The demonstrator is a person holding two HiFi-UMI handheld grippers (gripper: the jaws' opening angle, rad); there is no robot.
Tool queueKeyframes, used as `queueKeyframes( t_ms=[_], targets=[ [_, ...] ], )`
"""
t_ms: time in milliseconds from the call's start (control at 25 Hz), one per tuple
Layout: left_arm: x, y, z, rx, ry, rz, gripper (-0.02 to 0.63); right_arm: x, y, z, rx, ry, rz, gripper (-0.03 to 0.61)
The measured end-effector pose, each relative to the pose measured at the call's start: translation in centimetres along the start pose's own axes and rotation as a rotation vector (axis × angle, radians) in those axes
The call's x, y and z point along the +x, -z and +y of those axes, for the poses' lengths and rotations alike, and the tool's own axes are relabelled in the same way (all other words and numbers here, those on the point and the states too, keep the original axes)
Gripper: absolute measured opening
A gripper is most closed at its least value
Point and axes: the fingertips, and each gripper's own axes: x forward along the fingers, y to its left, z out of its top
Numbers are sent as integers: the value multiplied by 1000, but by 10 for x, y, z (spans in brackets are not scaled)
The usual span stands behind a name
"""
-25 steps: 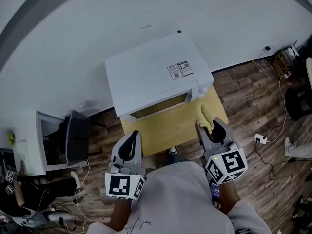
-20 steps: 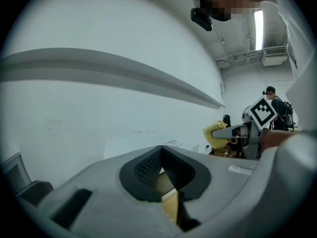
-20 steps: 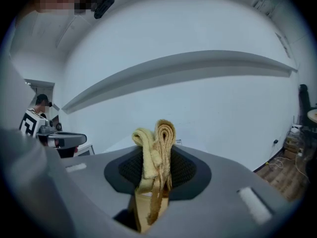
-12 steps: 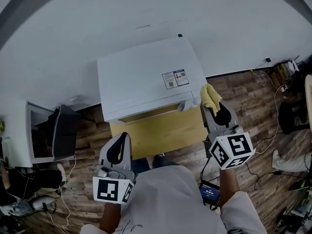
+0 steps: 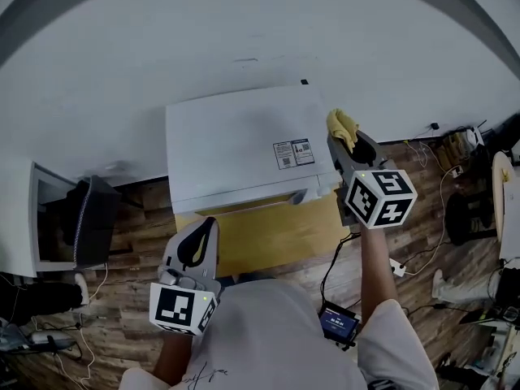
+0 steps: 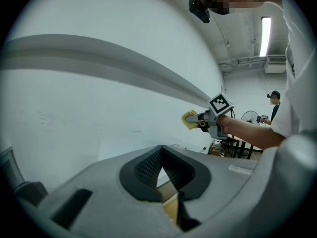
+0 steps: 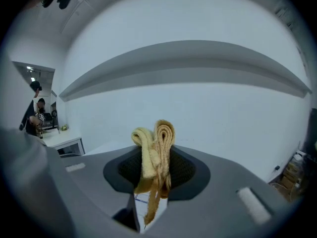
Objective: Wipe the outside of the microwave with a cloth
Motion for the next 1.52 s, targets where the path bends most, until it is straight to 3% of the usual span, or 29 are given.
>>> queueKeyframes(
  t_ms=[160,520,760,1040,1520],
  targets=[
    [6,-7,3,24,20,-6,-11,42,-6,-11,-23,15,66,124],
    [0,1,15,-10,20,22,-11,125,18,-49,-76,91,283,124],
    [-10,10,29,-11,0,36,-11,162,30,-69,-173,163,410,126],
    [-9,0,35,-43,8,-6,-11,187,45,-74,-256,211,529,124],
    [-10,4,57,-56,-16,7,-11,197,54,-46,-179,181,514,124]
  ],
)
